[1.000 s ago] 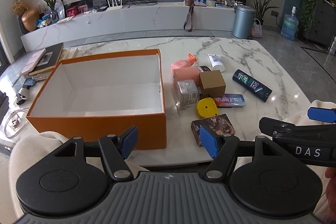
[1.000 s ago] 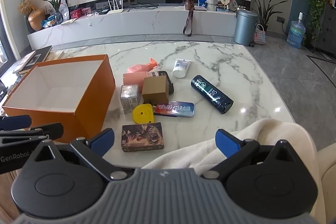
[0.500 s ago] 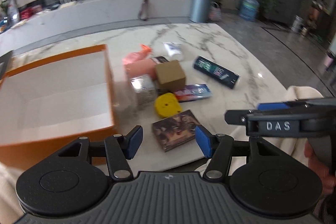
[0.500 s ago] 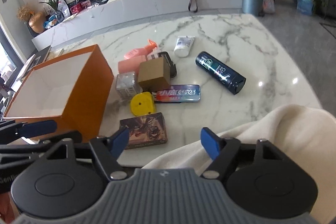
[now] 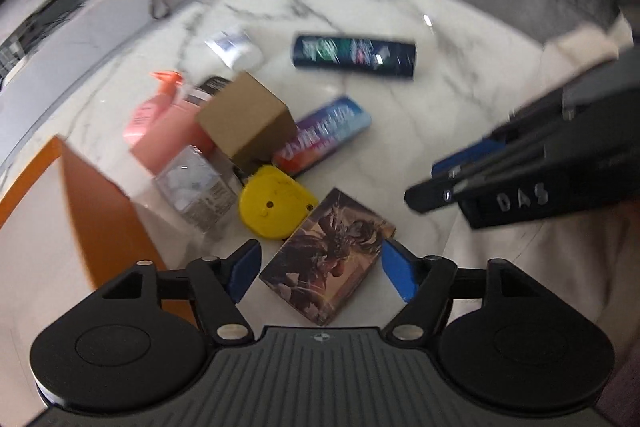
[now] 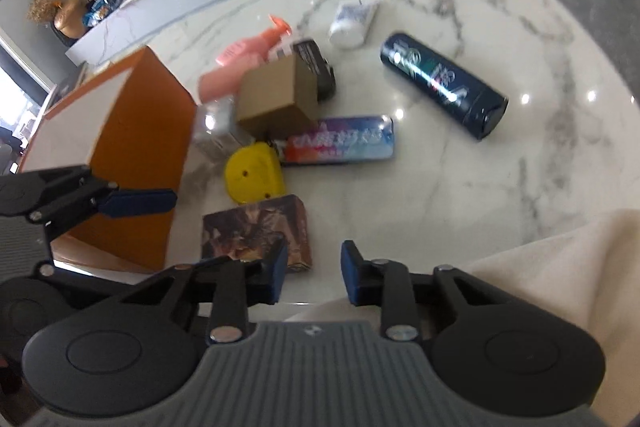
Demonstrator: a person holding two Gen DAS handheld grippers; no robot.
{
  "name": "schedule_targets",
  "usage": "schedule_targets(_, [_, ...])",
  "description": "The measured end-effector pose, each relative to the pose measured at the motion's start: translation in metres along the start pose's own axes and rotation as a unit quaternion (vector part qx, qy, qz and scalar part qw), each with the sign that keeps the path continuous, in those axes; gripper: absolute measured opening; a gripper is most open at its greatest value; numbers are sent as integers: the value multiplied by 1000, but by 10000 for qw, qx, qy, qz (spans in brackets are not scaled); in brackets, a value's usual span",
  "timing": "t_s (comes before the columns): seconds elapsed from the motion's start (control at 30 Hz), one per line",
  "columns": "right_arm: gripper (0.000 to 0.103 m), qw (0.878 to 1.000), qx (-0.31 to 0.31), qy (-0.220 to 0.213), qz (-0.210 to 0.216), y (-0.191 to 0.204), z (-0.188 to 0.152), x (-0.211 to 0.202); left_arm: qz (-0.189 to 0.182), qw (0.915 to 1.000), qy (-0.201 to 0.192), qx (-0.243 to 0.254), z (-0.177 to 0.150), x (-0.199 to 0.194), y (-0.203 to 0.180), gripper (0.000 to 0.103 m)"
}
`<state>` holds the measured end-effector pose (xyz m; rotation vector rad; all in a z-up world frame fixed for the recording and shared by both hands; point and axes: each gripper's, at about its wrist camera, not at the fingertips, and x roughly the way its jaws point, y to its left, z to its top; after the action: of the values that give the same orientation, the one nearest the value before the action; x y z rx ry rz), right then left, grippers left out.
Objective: Organize rigid objects
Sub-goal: 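Grasp the anime-print card box with the left tool while the right tool approaches the plaid pouch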
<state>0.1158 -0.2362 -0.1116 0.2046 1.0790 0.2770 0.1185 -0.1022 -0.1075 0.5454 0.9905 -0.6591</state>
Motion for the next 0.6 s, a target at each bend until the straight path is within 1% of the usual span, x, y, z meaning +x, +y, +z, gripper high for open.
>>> schedule_targets(0.13, [27, 9996, 91, 245, 74, -10, 6, 18, -30, 9985, 438, 324, 7, 26, -2, 87])
schedule_targets(0.23, [25, 9990, 62, 406, 162, -16, 8, 29, -89, 9955, 786, 528, 9, 43, -6, 88])
schedule_targets(0.27, [25, 9988, 61, 443, 197, -18, 8, 32, -71, 9945, 864, 582, 9, 46, -6, 90])
schedule_targets(0.33, [25, 9982, 82, 524, 270, -21, 9, 36, -22, 9924, 1015, 693, 11, 53, -7, 90])
schedule_targets(0.4, [25, 9978, 101, 578, 308, -22, 11, 42, -65, 9921, 1117, 566, 13, 59, -4, 93])
schedule_targets(0.5, [25, 9969, 152, 662, 399, -23, 13, 49, -207, 9925, 1189, 168, 15, 62, 4, 88])
schedule_targets(0.6, [24, 9966, 229, 663, 428, -25, 14, 51, -85, 9927, 1174, -249, 13, 61, 9, 86])
